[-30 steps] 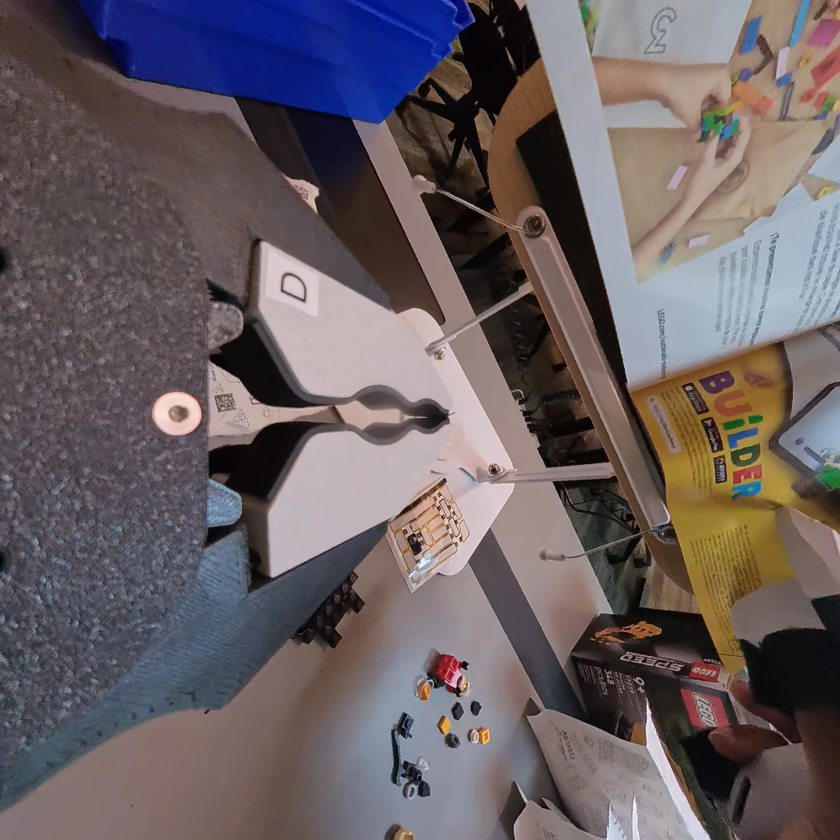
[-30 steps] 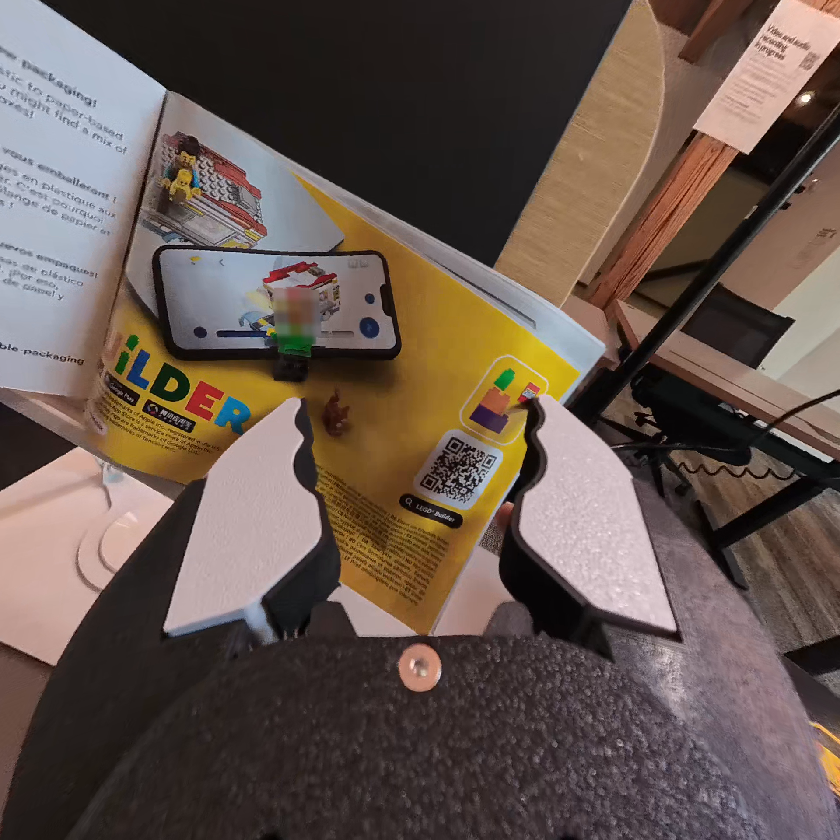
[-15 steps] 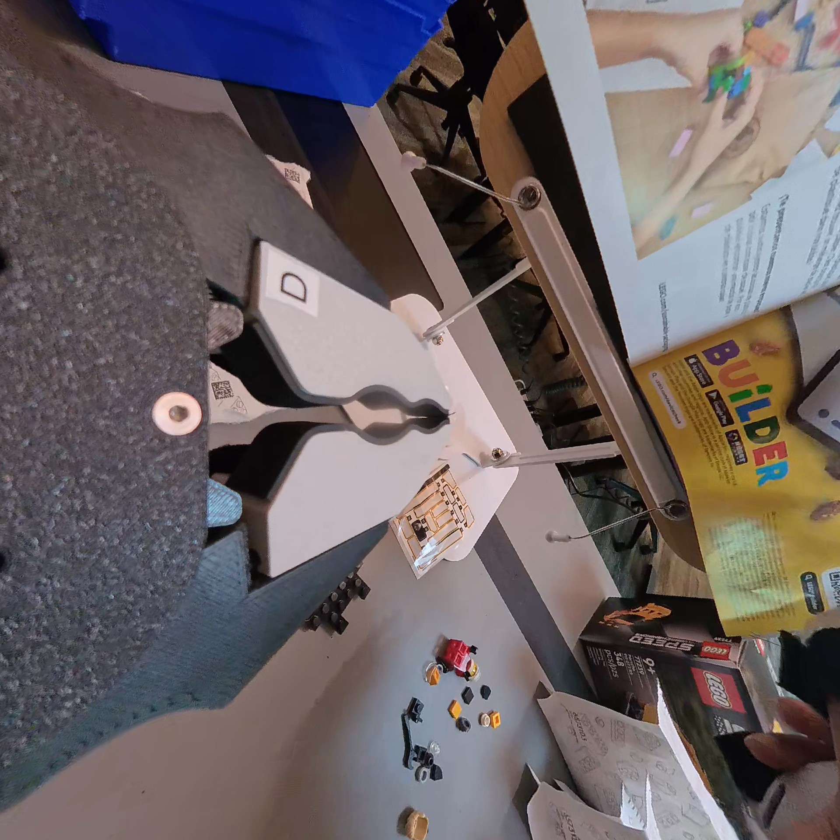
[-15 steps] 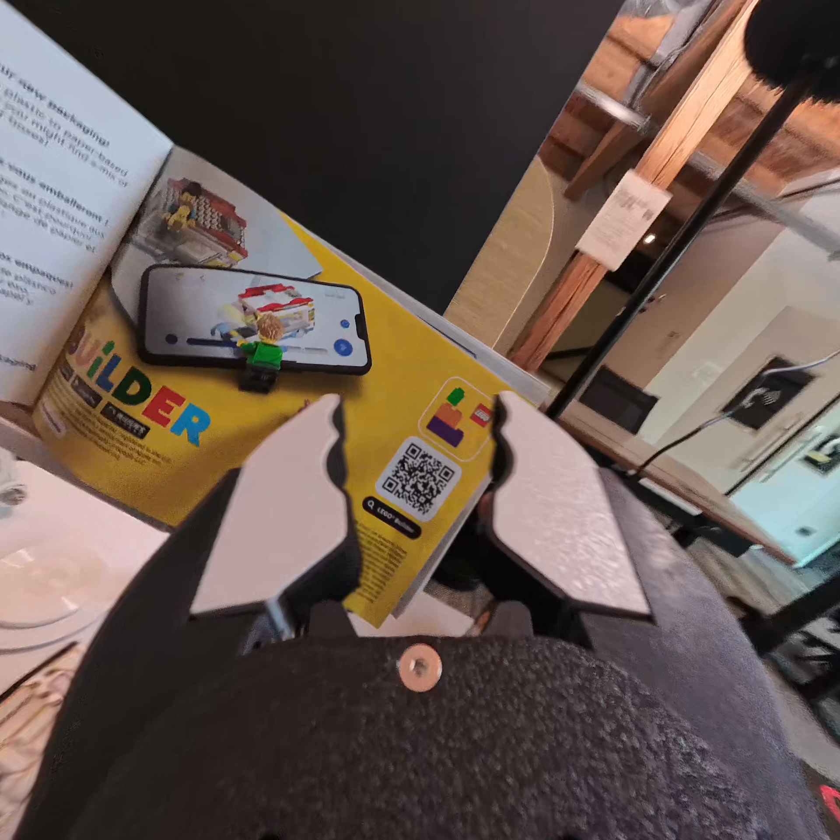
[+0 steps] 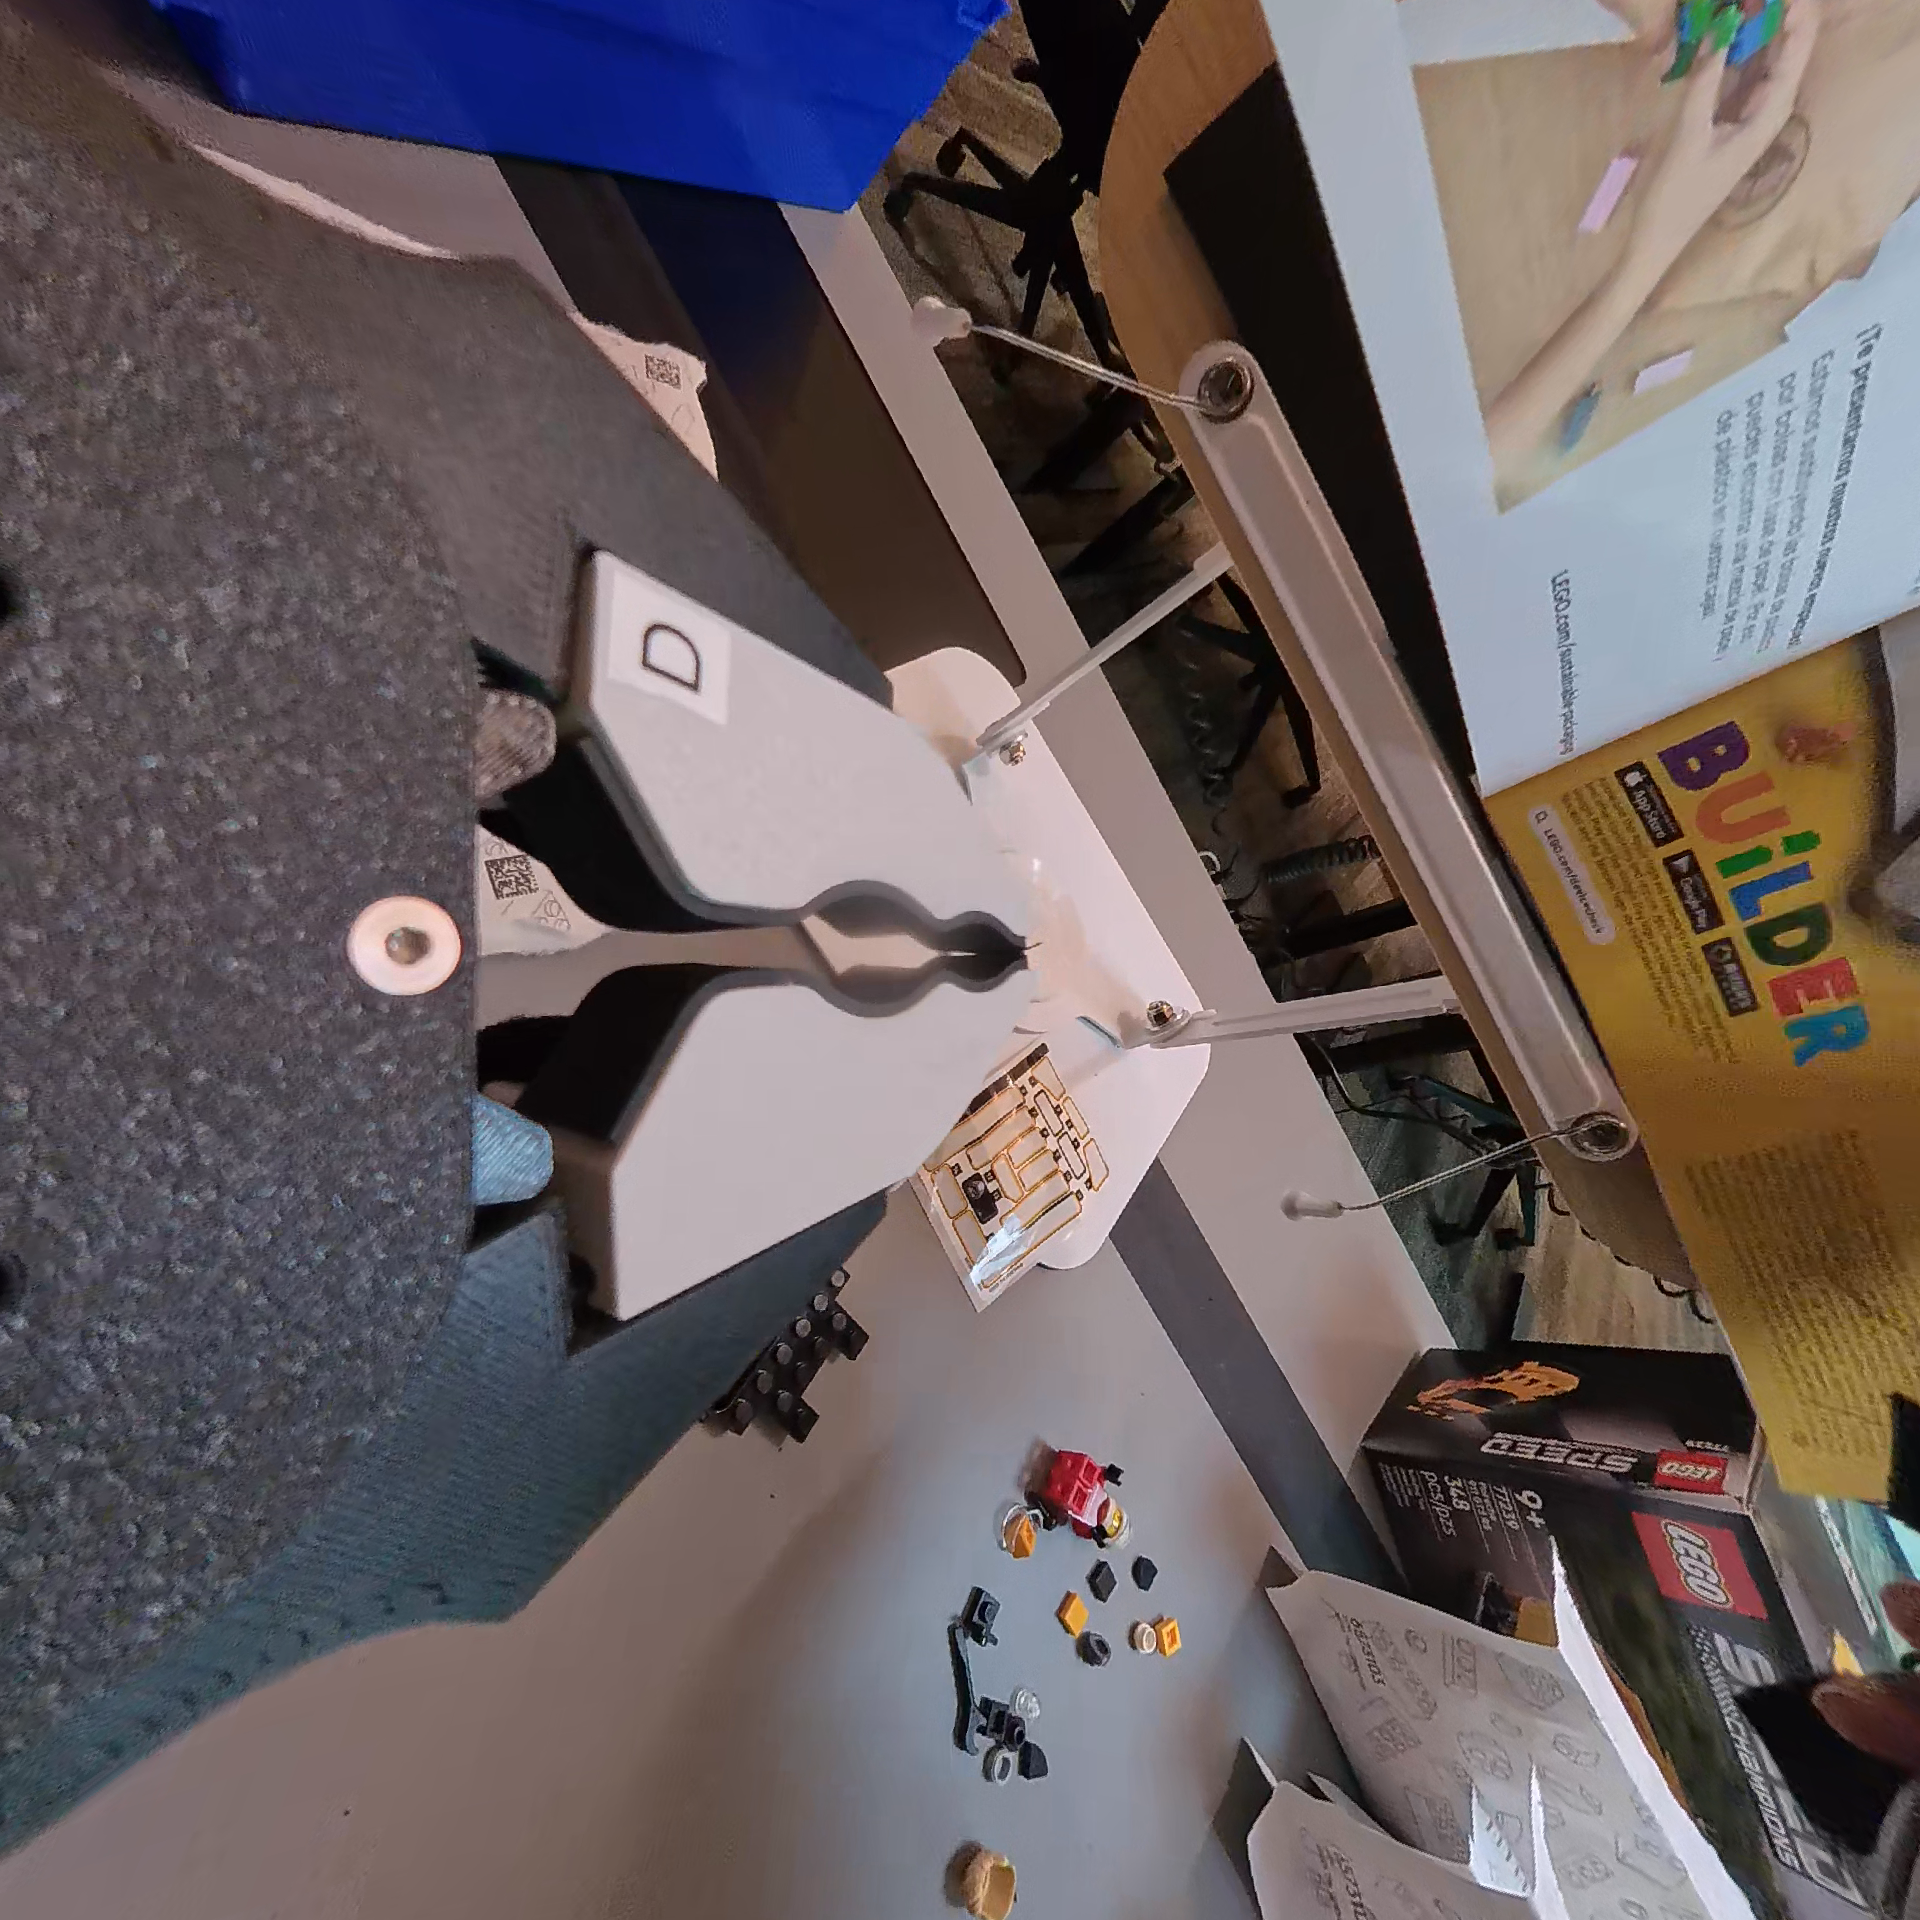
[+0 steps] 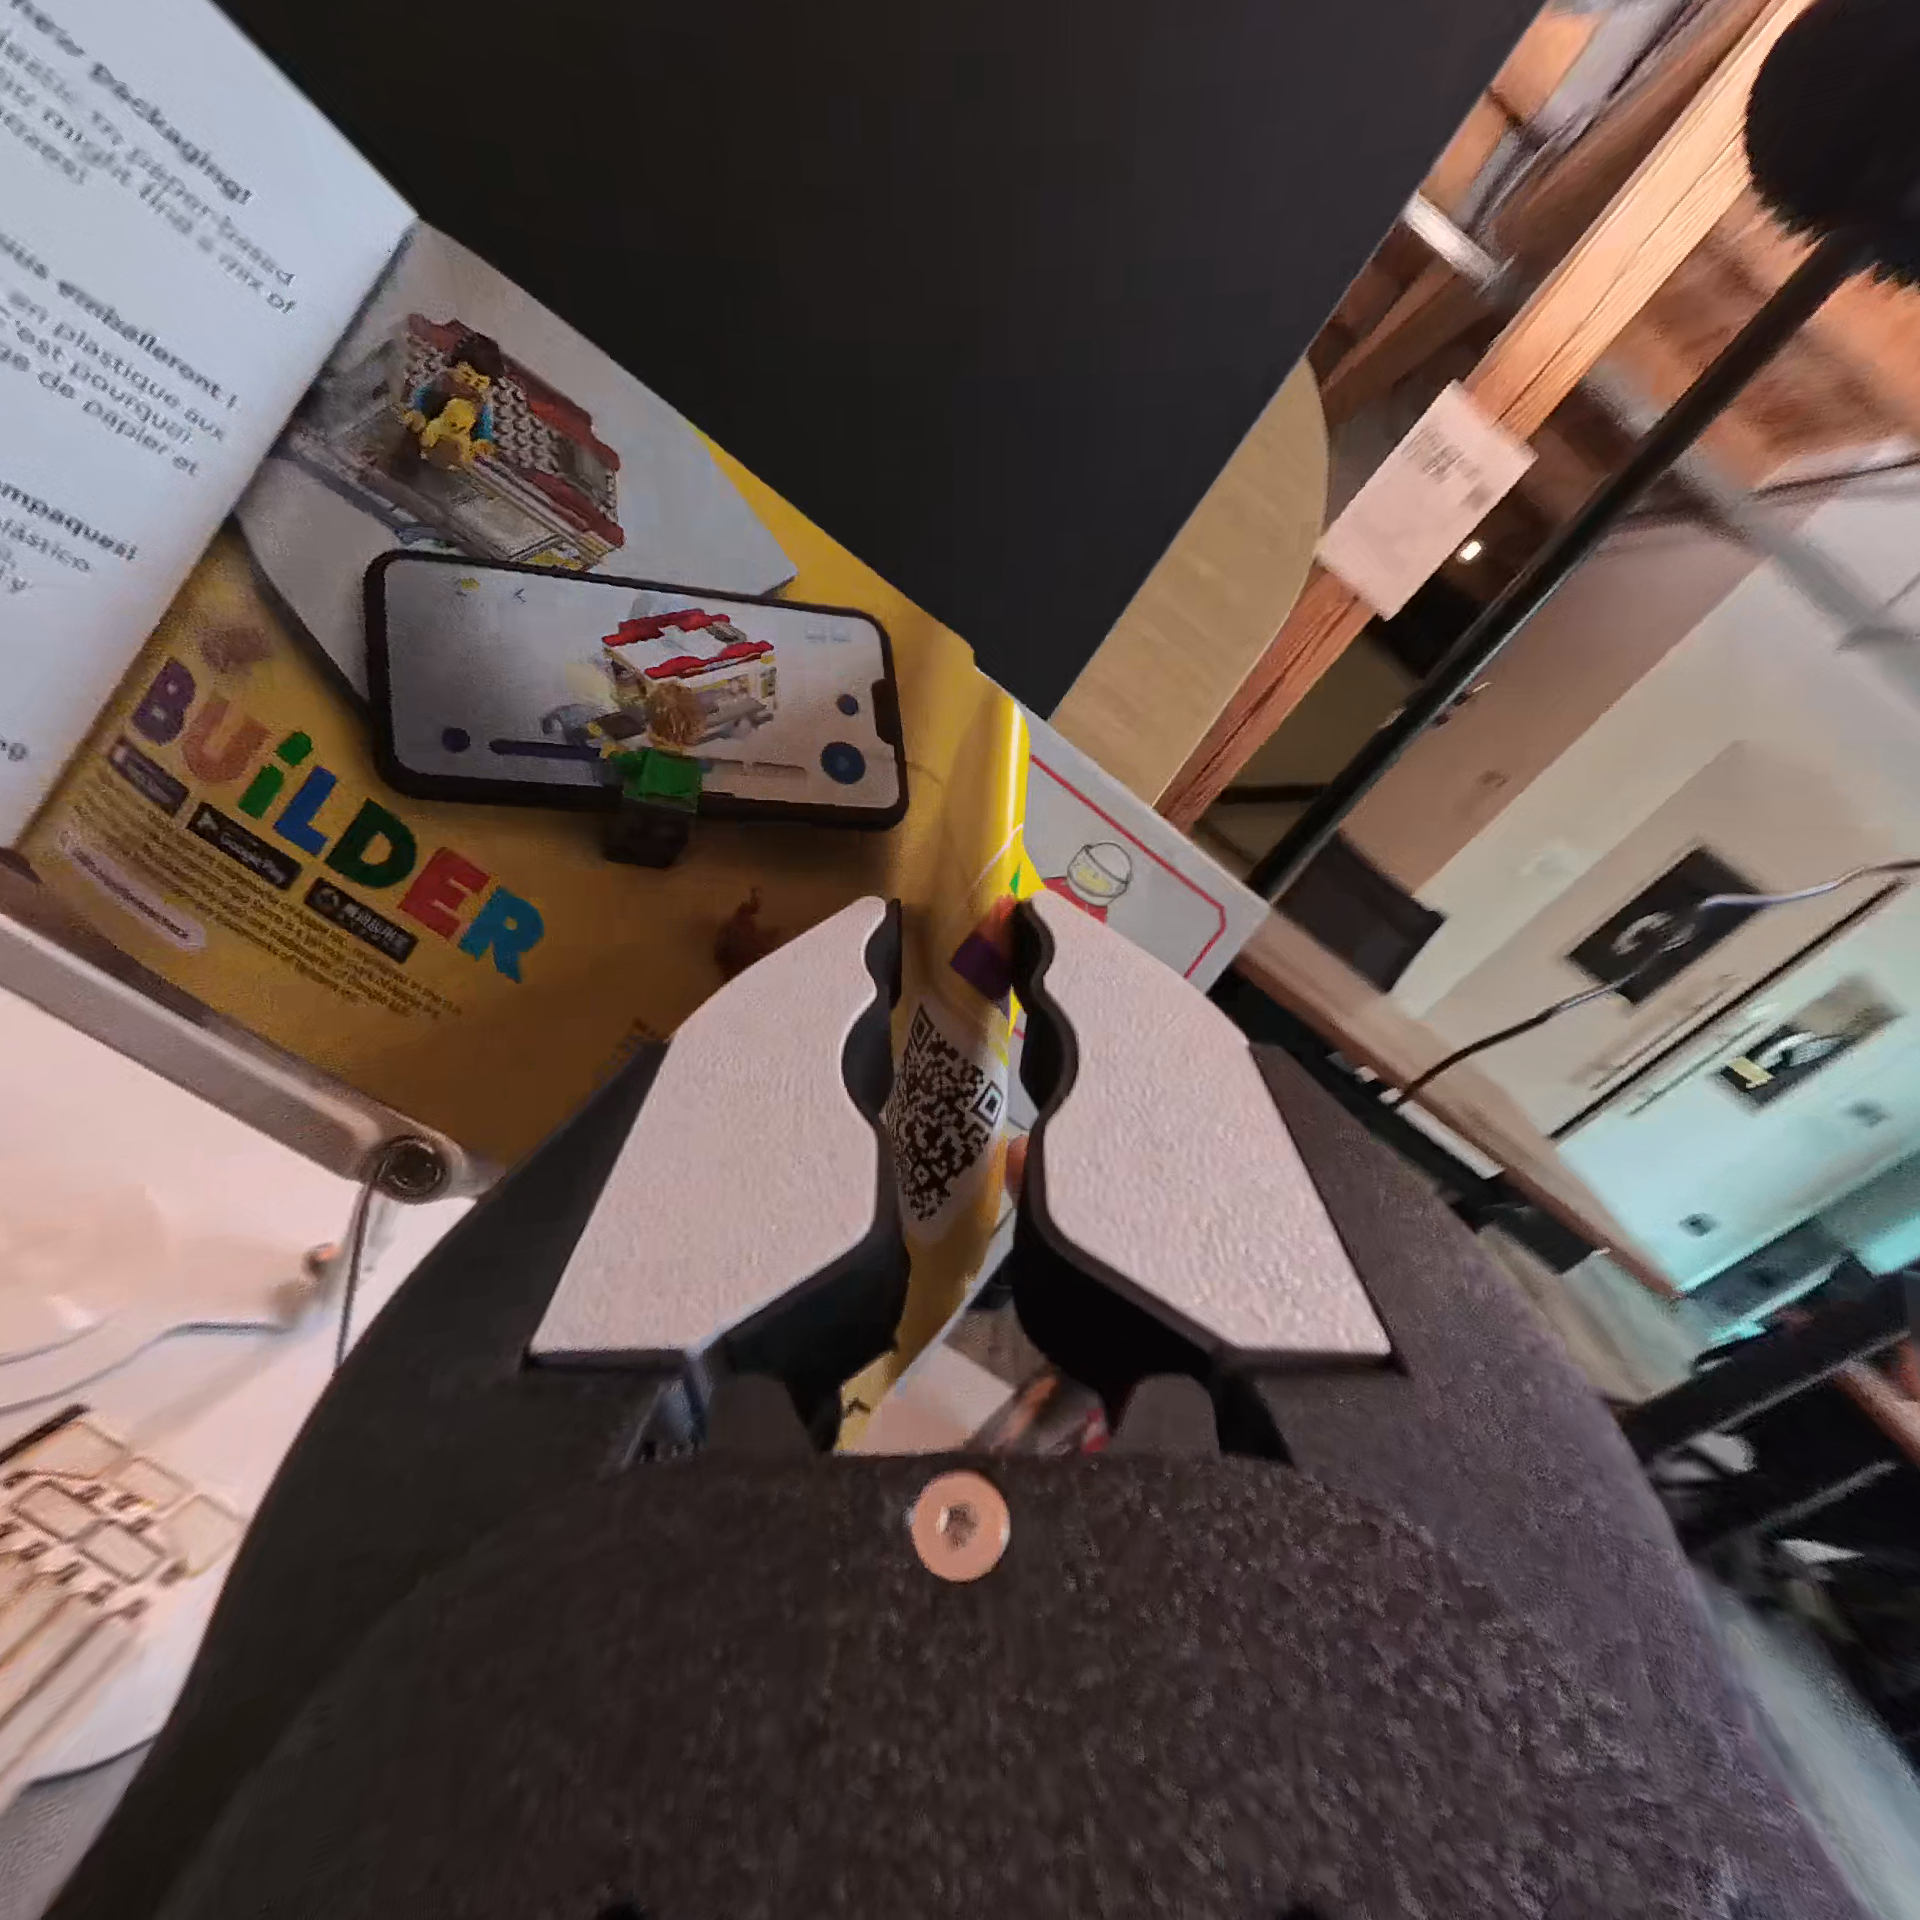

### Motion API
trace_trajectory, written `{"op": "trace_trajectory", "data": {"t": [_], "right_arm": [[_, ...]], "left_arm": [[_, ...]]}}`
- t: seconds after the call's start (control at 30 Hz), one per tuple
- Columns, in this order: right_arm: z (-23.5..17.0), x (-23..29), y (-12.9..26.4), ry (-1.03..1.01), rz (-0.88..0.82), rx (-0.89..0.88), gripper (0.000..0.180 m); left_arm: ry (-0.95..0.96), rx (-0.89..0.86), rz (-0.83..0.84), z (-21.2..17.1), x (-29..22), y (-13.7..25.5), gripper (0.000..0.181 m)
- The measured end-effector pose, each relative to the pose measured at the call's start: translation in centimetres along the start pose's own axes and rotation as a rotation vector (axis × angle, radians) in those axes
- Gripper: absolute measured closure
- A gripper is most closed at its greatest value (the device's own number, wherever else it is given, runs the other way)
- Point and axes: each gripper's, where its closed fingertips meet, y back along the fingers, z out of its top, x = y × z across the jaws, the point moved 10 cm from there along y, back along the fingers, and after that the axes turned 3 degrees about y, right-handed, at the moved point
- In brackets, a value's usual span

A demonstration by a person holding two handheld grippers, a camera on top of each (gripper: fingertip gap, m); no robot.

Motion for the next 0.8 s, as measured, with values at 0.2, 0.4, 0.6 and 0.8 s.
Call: {"op": "trace_trajectory", "data": {"t": [0.2,0.4,0.6,0.8], "right_arm": [[0.8,2.3,2.9,0.192,-0.035,-0.187,0.179],[4.3,5.7,4.7,0.109,0.265,-0.336,0.18],[8.5,7.2,3.3,-0.196,0.598,-0.3,0.176],[10.9,8.1,1.9,-0.419,0.818,-0.307,0.155]], "left_arm": [[0.026,-0.023,-0.036,0.6,-0.1,0.2,0.181],[0.107,-0.065,-0.221,4.9,0.6,0.3,0.157],[-0.139,-0.149,0.024,5.0,2.1,-2.3,0.112],[-0.18,-0.285,0.245,5.9,3.8,-3.6,0.155]]}}
